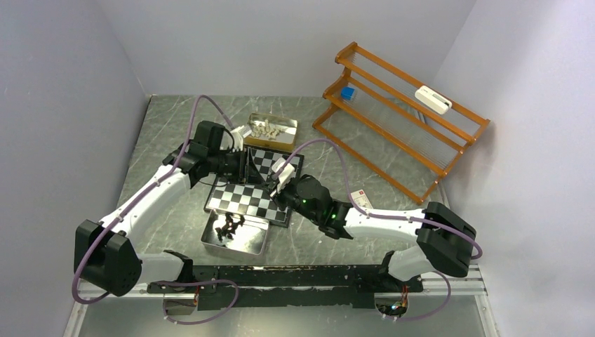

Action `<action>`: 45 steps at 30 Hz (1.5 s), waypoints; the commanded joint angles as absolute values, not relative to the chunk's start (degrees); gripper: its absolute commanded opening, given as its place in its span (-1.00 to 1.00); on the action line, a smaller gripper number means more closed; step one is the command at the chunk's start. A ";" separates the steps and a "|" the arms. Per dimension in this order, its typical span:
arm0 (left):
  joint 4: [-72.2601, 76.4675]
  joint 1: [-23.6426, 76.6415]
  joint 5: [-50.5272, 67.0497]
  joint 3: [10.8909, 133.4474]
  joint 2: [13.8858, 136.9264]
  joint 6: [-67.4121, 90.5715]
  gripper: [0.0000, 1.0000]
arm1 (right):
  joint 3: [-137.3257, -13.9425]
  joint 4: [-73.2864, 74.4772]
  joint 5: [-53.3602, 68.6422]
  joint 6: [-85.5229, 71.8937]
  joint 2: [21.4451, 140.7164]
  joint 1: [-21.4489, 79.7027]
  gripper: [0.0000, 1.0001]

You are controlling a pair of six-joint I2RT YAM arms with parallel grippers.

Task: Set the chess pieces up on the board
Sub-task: Place the chess piece on the chessboard.

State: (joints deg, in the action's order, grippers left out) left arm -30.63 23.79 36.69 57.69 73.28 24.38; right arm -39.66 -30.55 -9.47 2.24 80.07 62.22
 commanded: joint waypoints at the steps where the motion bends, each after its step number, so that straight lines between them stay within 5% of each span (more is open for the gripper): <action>1: -29.56 24.69 36.46 58.57 73.53 24.32 -0.48 | -39.65 -32.47 -10.54 1.56 79.04 62.10 -0.78; 6: -29.02 24.83 37.39 58.83 74.44 23.71 -0.65 | -38.27 -32.69 -11.24 0.81 78.23 62.05 -0.73; 13: -29.79 25.69 32.25 61.46 75.62 22.55 -0.69 | -35.57 -31.59 -10.94 0.09 75.83 62.06 -0.31; 20: -28.91 29.56 23.08 64.05 78.08 21.80 -0.73 | -30.10 -26.30 -13.53 -6.00 65.13 62.11 0.32; 24: -25.89 33.53 16.00 65.19 79.10 22.81 -0.74 | -31.31 -16.75 -15.44 -9.56 58.46 62.06 0.97; 45: -9.85 48.99 -14.83 64.52 89.64 24.78 -0.75 | -33.26 9.71 -28.84 -18.29 32.82 62.11 1.00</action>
